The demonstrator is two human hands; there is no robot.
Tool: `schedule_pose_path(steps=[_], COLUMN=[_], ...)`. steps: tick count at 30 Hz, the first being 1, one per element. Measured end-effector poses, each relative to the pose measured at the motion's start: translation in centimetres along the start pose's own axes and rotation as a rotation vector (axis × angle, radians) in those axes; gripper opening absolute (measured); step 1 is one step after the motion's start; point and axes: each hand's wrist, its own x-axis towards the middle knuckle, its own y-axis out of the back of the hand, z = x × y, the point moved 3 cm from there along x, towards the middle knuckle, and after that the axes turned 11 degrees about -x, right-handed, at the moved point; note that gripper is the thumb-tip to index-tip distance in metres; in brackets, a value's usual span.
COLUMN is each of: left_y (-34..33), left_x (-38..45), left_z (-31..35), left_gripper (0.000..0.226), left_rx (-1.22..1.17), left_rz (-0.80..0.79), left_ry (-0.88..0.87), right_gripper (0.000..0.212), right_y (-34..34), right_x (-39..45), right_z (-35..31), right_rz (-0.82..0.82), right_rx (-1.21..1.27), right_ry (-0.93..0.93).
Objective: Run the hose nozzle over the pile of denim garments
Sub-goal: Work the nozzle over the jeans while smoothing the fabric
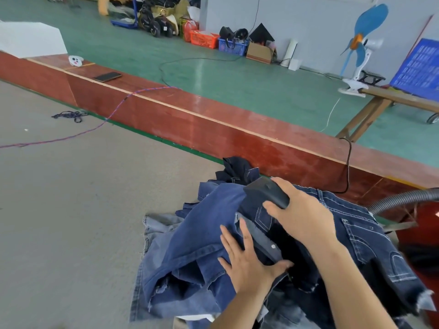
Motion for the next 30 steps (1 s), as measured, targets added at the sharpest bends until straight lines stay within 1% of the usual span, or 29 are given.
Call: schedule_pose_path(steps=[5, 9, 11, 16, 18, 22, 26, 28, 30], left_y=[0.0, -0.2, -0.1, 0.1, 0.1, 0.1, 0.1, 0.1, 0.0], left_x=[-0.4, 0.2, 0.3, 0.4, 0.4, 0.4, 0.0, -0.3, -0.5], left_z=[0.2, -0.2, -0.3, -0.2, -0.2, -0.2, -0.2, 0.0, 0.1], left_gripper=[0.135, 0.145, 0.149, 0.149, 0.148, 0.146, 0.129, 0.124, 0.13], left_rx=[0.022, 0.0, -0.019, -0.01, -0.004, -0.014, -0.098, -0.105, -0.081], left_rz=[0.022, -0.016, -0.029, -0.041, -0.035, -0.017, 0.053, 0.079, 0.088], left_ry=[-0.052, 0.04, 0.073, 0.095, 0.095, 0.093, 0.07, 0.058, 0.032], right_gripper=[0.05, 0.052, 0.054, 0.054, 0.053, 0.053, 0.056, 0.056, 0.056], right_y=[1.3, 1.0, 0.7, -0.8, -1.4, -2.7, -4.4, -4.8, -3.9], right_x=[-2.3, -3.4, -3.6, -3.7, -3.4, -2.3, -1.7, -1.7, -1.5], right_z=[2.4, 3.3, 3.2, 2.5, 1.9, 0.2, -2.3, -2.8, -2.2], right_rz=[-0.107, -0.209, -0.246, -0.303, -0.299, -0.258, -0.16, -0.115, -0.068], right_rx=[-0.077, -0.079, -0.119, -0.226, -0.261, -0.254, -0.276, -0.21, -0.095], right_ry=[-0.002, 0.011, 0.036, 0.078, 0.087, 0.11, 0.125, 0.115, 0.07])
